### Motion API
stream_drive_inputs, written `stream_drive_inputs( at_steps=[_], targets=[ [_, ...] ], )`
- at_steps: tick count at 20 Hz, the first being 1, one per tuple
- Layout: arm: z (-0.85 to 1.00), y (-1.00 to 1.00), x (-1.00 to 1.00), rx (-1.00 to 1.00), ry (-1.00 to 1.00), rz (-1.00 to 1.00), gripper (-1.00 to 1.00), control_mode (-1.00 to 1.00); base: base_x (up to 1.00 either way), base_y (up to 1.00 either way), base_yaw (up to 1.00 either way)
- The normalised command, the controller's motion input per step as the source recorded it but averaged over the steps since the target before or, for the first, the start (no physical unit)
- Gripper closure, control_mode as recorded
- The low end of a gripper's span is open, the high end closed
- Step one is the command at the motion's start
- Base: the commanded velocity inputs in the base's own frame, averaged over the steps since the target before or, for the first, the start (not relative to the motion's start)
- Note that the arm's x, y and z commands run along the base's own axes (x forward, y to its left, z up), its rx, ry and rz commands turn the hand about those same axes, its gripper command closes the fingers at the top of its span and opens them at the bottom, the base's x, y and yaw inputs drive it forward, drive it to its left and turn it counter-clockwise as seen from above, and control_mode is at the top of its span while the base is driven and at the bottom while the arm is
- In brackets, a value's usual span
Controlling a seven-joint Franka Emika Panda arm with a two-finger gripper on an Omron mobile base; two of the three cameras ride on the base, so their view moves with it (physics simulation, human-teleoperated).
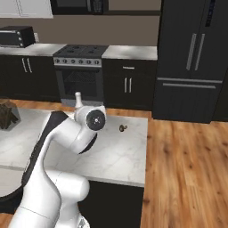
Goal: Open the cabinet directly in front. Then move the liquor and the cup to the dining counter with the jar on it.
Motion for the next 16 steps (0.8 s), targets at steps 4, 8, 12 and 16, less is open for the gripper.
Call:
stream_drive_inputs(
  at_steps=[4, 8, 12, 16],
  targets=[
    [-0.08, 0.04, 0.00, 0.17, 0.00, -0.07, 1.00, -1.00, 0.00, 0.00, 0.00],
    [-0.12, 0.19, 0.15, 0.07, 0.00, -0.17, 1.00, -1.00, 0.00, 0.00, 0.00],
    [-0.03, 0.25, 0.32, 0.00, 0.00, -0.19, 1.00, -1.00, 0.00, 0.00, 0.00],
    [-0.01, 0.19, 0.21, 0.00, 0.02, -0.20, 1.00, -1.00, 0.00, 0.00, 0.00]
  ],
)
